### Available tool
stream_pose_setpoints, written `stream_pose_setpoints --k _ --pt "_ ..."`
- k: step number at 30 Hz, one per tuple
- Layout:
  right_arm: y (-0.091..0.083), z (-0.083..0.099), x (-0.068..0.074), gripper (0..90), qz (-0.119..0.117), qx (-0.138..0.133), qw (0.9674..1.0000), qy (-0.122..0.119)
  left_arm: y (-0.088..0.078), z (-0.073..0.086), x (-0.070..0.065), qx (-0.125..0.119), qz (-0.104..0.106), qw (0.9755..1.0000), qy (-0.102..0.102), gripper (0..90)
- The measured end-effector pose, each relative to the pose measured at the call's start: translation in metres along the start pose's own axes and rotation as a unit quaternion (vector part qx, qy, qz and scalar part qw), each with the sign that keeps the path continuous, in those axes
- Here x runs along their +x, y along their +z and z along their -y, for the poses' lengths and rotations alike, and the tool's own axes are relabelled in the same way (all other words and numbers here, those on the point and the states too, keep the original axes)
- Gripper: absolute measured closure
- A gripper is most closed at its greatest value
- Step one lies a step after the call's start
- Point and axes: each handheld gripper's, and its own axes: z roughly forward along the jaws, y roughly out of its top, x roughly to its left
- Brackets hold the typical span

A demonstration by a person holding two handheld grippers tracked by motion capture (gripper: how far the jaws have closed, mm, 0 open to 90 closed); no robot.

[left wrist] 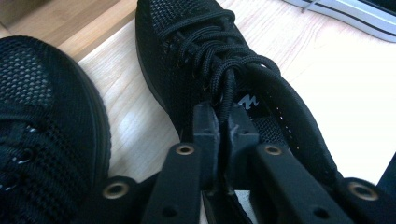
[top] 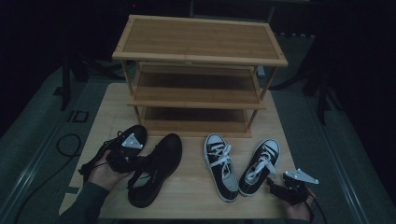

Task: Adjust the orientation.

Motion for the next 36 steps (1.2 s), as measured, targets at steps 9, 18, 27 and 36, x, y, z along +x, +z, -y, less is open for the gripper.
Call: stream_pose_setpoints --k 9,18,27,36 --pt "0.0 0.0 0.0 26.9 0.0 0.0 1.0 0.0 -0.021 0.0 0.003 -0.034 -0.01 0.9993 -0.014 50.6" --pt "0.0 0.0 0.0 26.9 0.001 0.0 1.0 0.0 -0.043 0.01 0.015 -0.053 -0.059 0.9955 -0.052 41.3" --pt "0.0 0.0 0.0 26.9 0.001 0.0 1.0 0.0 -0.054 0.027 0.027 -0.039 -0.094 0.9919 -0.076 43.6" --pt "0.0 0.0 0.0 26.9 0.0 0.0 1.0 0.0 -0.057 0.037 0.033 -0.025 -0.113 0.989 -0.092 45.6"
